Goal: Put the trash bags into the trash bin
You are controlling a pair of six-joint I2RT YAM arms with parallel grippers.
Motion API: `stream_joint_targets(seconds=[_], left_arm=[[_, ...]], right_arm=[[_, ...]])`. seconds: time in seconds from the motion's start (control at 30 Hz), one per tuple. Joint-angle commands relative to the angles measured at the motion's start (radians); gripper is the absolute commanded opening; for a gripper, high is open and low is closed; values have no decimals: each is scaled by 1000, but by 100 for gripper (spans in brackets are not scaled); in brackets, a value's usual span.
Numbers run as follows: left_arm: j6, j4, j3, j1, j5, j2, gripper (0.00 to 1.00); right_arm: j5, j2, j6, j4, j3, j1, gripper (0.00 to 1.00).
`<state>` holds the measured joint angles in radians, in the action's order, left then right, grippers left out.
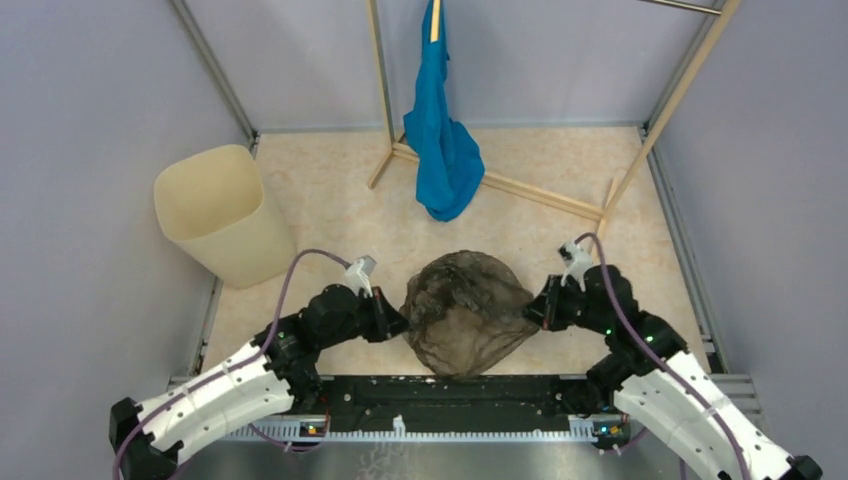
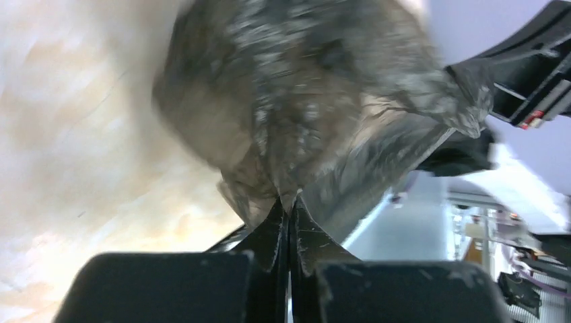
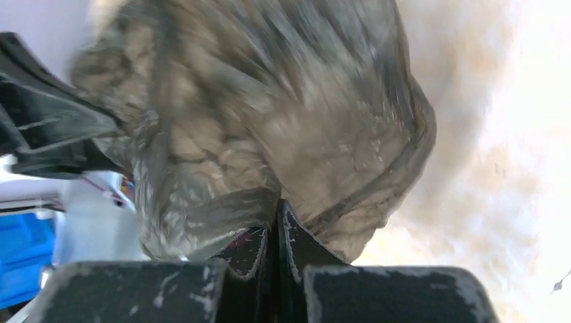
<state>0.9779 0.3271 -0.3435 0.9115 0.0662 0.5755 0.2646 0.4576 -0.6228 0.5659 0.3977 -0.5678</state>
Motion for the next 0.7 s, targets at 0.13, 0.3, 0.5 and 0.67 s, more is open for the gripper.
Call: stream_joint_targets(seconds=[0.13, 0.3, 0.5, 0.67], left_arm=[[-227, -36, -761, 0, 99, 169, 0], [-221, -30, -709, 0, -16, 156, 0], [7, 13, -208, 0, -48, 64, 0], [125, -81, -30, 0, 27, -96, 0]], right_arm=[[15, 133, 170, 51, 754, -5, 0], [-70, 59, 172, 6, 682, -6, 0], [47, -30, -16, 30, 194, -6, 0], [50, -206, -126, -15, 131, -6, 0]])
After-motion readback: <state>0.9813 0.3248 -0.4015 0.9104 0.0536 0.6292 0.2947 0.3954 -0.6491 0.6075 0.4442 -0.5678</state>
